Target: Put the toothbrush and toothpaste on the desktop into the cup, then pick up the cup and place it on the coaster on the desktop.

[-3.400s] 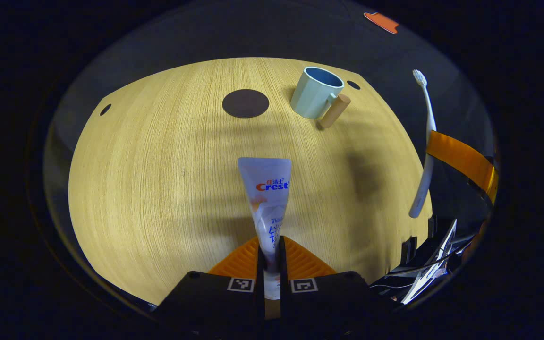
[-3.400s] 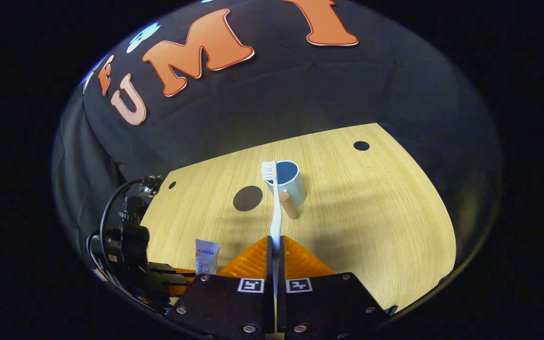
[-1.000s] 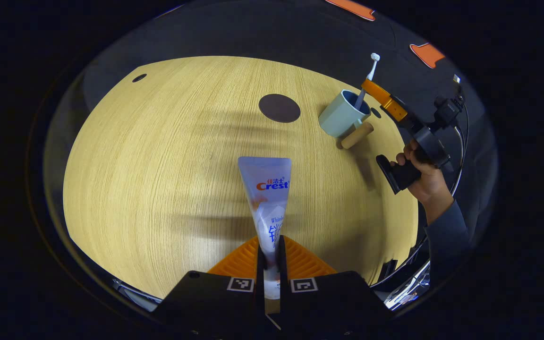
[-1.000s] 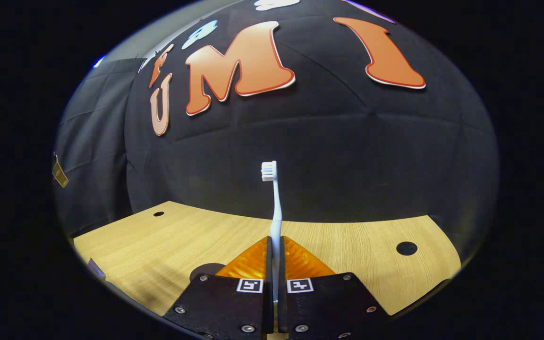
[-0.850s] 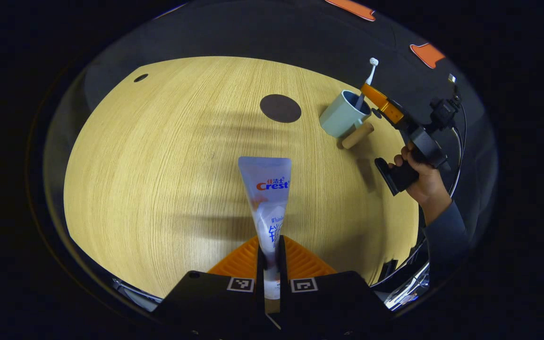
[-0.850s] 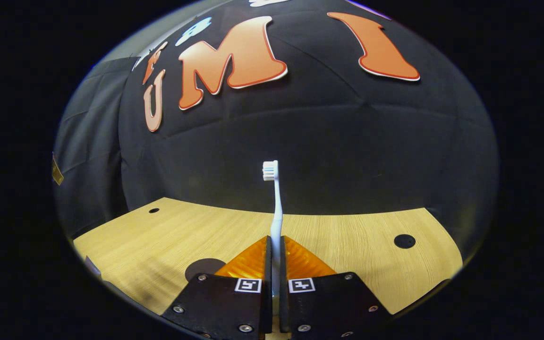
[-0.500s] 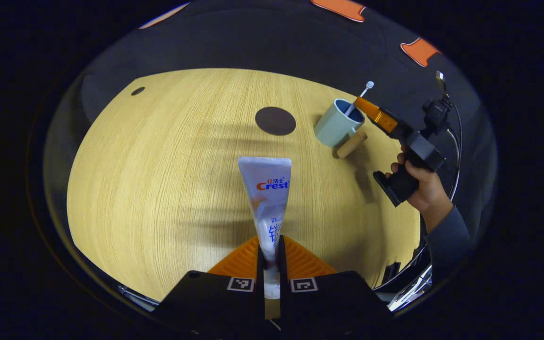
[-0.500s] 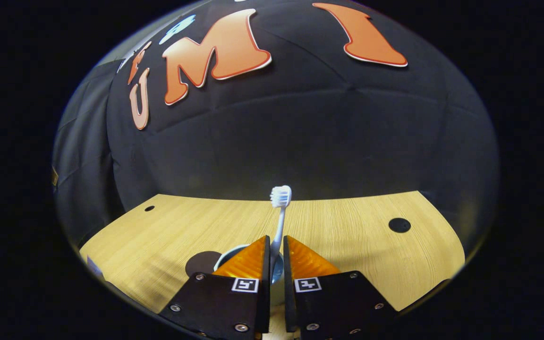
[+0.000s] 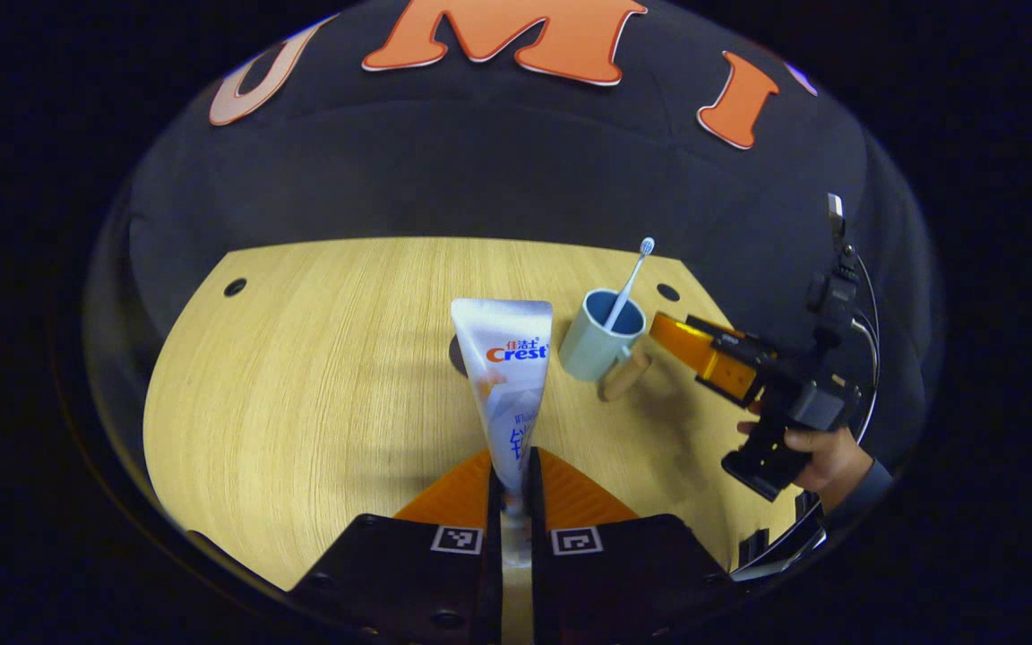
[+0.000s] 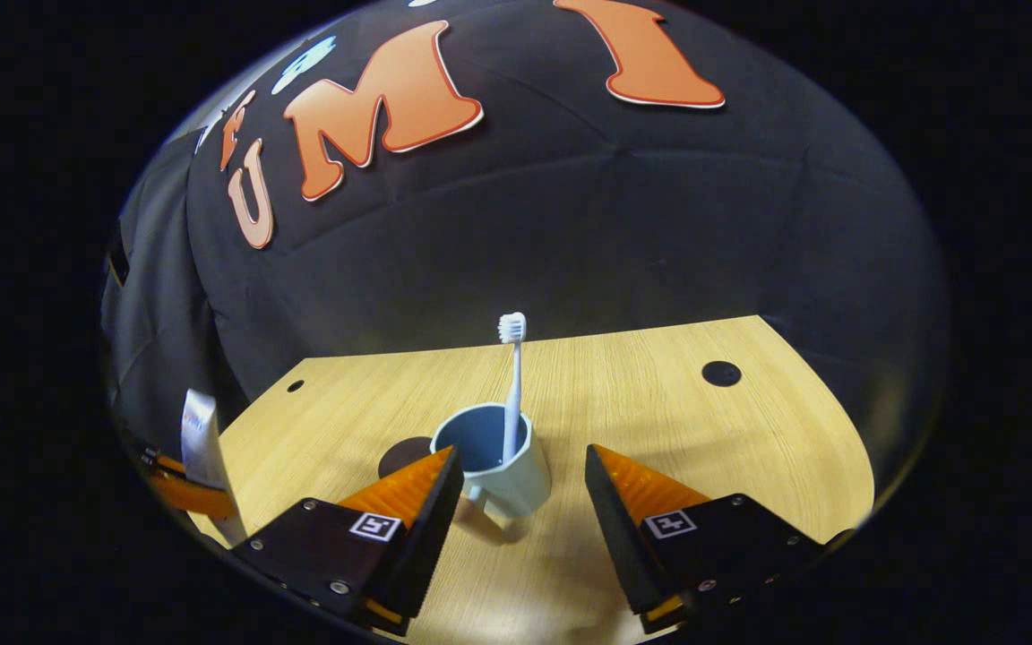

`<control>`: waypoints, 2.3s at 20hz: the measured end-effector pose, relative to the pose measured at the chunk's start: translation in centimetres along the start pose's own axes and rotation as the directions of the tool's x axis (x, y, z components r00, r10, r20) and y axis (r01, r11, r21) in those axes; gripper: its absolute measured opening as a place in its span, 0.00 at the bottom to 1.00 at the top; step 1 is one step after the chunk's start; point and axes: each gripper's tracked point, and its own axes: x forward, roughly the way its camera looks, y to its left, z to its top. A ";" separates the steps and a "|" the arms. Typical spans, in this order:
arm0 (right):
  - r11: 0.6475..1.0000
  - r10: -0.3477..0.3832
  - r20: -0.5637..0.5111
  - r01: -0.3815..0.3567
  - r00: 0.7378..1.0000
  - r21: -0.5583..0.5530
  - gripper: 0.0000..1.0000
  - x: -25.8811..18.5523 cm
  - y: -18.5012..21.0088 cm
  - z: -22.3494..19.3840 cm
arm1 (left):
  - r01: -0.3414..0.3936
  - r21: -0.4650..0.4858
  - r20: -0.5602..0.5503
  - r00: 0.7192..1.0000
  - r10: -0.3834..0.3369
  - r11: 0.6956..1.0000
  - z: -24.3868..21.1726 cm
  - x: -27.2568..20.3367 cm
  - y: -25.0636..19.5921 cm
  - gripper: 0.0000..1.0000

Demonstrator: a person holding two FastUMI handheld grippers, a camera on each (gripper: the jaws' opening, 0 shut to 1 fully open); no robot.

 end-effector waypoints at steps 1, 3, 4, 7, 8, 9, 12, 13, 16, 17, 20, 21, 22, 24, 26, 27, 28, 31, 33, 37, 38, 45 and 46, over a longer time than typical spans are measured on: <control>1.000 -0.009 -0.003 0.009 1.000 0.004 0.88 -1.1 0.0 0.0 | 0.007 0.014 0.030 1.000 -0.008 1.000 0.9 0.3 -0.3 0.13; 0.999 -0.034 0.002 0.034 0.999 0.012 0.93 -3.4 0.0 0.1 | 0.020 0.039 0.099 0.995 -0.024 0.999 3.4 -0.2 -0.5 0.13; 0.999 -0.049 0.007 0.049 0.999 0.016 0.94 -4.6 -0.1 0.1 | 0.027 0.050 0.129 0.991 -0.034 0.998 4.3 -0.2 -0.7 0.13; 0.996 -0.087 0.019 0.087 0.996 0.035 0.98 -8.4 0.0 -0.2 | 0.055 0.100 0.202 0.977 -0.074 0.993 6.8 0.4 -1.6 0.13; 0.994 -0.098 0.020 0.097 0.995 0.043 0.98 -9.5 0.2 -0.5 | 0.064 0.119 0.225 0.970 -0.090 0.991 7.5 0.7 -2.0 0.13; 0.993 -0.110 0.020 0.108 0.994 0.053 0.98 -10.5 0.3 -0.8 | 0.072 0.132 0.246 0.964 -0.103 0.989 8.3 1.0 -2.5 0.13; 0.986 -0.144 0.006 0.143 0.990 0.082 0.98 -13.6 0.5 -2.3 | 0.091 0.163 0.286 0.948 -0.136 0.982 9.7 2.1 -3.9 0.13; 0.984 -0.156 0.002 0.155 0.988 0.091 0.98 -14.5 0.6 -2.8 | 0.101 0.171 0.298 0.943 -0.149 0.980 10.1 2.4 -4.4 0.13; 0.976 -0.185 -0.005 0.184 0.983 0.112 0.98 -17.0 1.0 -4.3 | 0.113 0.205 0.328 0.928 -0.176 0.972 11.3 3.8 -5.7 0.13; 0.974 -0.193 -0.010 0.193 0.981 0.118 0.98 -17.6 1.0 -4.8 | 0.110 0.214 0.340 0.923 -0.180 0.971 11.7 4.1 -5.9 0.13; 0.968 -0.207 -0.027 0.208 0.978 0.138 0.98 -19.1 1.4 -6.4 | 0.095 0.235 0.389 0.903 -0.183 0.967 13.1 5.2 -6.5 0.13; 0.967 -0.209 -0.031 0.211 0.977 0.141 0.98 -19.4 1.4 -7.0 | 0.086 0.239 0.409 0.894 -0.180 0.967 13.7 5.6 -6.6 0.13; 0.965 -0.213 -0.045 0.218 0.976 0.143 0.98 -19.5 1.5 -7.7 | 0.077 0.238 0.431 0.885 -0.176 0.968 14.2 5.9 -6.6 0.13; 0.962 -0.216 -0.070 0.225 0.974 0.155 0.99 -19.5 1.5 -8.9 | 0.083 0.234 0.460 0.868 -0.186 0.969 15.0 6.6 -6.9 0.13; 0.961 -0.211 -0.067 0.219 0.975 0.170 0.98 -19.4 1.8 -9.0 | 0.092 0.225 0.485 0.853 -0.194 0.970 15.6 7.6 -7.2 0.13; 0.960 -0.206 -0.064 0.214 0.976 0.177 0.98 -19.2 1.9 -9.0 | 0.098 0.218 0.495 0.846 -0.197 0.971 15.8 7.9 -7.4 0.13; 0.960 -0.203 -0.064 0.211 0.977 0.182 0.99 -19.2 1.9 -9.2 | 0.107 0.210 0.506 0.838 -0.202 0.972 15.8 8.3 -7.7 0.13; 0.963 -0.188 -0.066 0.197 0.980 0.184 0.98 -18.7 1.8 -9.6 | 0.112 0.181 0.554 0.809 -0.195 0.977 16.2 9.5 -8.3 0.13; 0.966 -0.172 -0.080 0.184 0.982 0.183 0.98 -18.5 1.6 -10.1 | 0.111 0.170 0.577 0.794 -0.190 0.979 16.1 10.6 -8.8 0.13; 0.973 -0.141 -0.094 0.156 0.985 0.170 0.98 -18.0 1.1 -10.2 | 0.107 0.140 0.590 0.790 -0.169 0.984 15.4 12.8 -9.7 0.13; 0.975 -0.138 -0.099 0.153 0.985 0.162 0.98 -17.8 0.8 -10.3 | 0.105 0.134 0.583 0.796 -0.164 0.985 15.1 13.3 -9.9 0.13; 0.978 -0.124 -0.114 0.141 0.986 0.156 0.98 -17.2 -0.5 -10.0 | 0.033 0.151 0.531 0.840 -0.109 0.988 11.9 16.3 -9.4 0.13; 0.978 -0.125 -0.113 0.142 0.986 0.155 0.98 -17.0 -0.7 -10.1 | 0.022 0.156 0.520 0.848 -0.101 0.988 11.6 16.6 -9.2 0.13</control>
